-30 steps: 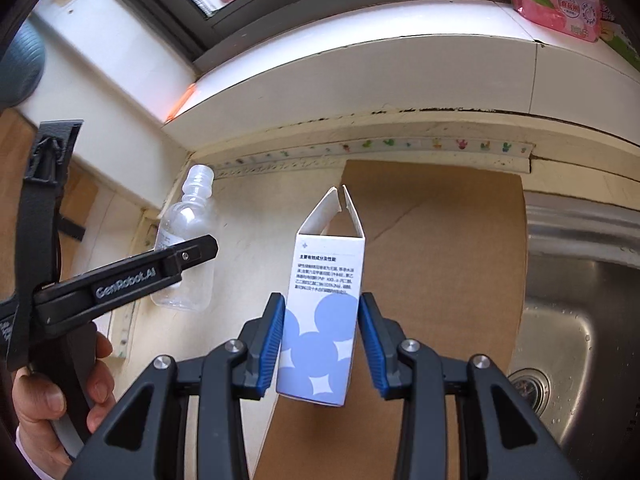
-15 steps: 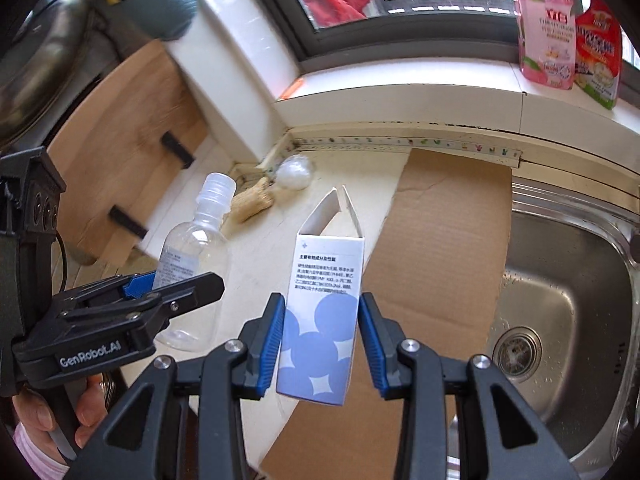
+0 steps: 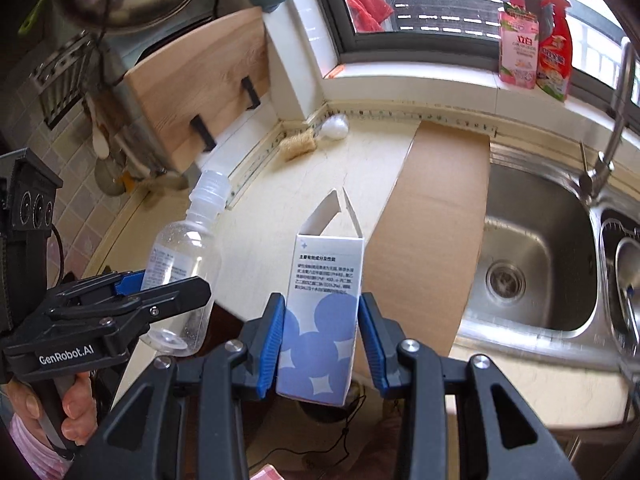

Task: Collect trash
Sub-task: 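Carry carton and bottle down over the floor bin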

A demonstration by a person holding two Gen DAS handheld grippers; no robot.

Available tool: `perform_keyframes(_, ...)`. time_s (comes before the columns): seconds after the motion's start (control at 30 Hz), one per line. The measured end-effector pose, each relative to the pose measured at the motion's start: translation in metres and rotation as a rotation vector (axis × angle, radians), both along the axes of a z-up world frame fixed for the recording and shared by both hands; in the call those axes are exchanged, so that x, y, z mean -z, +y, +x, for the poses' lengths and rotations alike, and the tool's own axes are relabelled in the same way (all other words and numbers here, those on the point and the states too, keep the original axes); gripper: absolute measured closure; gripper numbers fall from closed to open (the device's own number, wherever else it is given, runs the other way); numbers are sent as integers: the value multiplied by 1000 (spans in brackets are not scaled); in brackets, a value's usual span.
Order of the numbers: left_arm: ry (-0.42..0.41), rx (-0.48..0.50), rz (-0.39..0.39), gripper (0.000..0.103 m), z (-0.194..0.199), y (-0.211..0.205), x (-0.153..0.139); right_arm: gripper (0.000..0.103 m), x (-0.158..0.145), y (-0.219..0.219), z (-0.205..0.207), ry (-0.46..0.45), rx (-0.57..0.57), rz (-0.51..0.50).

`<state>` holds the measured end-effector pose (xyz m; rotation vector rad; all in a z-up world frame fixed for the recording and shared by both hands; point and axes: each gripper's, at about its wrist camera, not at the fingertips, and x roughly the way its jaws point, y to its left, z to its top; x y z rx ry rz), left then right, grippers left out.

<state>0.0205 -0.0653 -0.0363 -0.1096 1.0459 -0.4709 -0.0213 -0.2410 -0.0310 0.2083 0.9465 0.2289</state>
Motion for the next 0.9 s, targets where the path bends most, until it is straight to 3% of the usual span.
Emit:
perform_keyframes(0.23, 74, 8, -46, 51, -66, 42, 44, 65, 37, 43, -72, 71, -11, 14)
perform_keyframes(0.4, 112, 4, -22, 51, -101, 63, 84, 65, 66, 67, -102, 109, -51, 22)
perform_keyframes(0.7, 91, -111, 30, 50, -144, 103, 173, 65, 144, 93, -106, 165, -131, 44)
perform_keyframes(0.9, 143, -211, 32, 50, -147, 115, 249, 65, 218, 96, -95, 230, -151, 42)
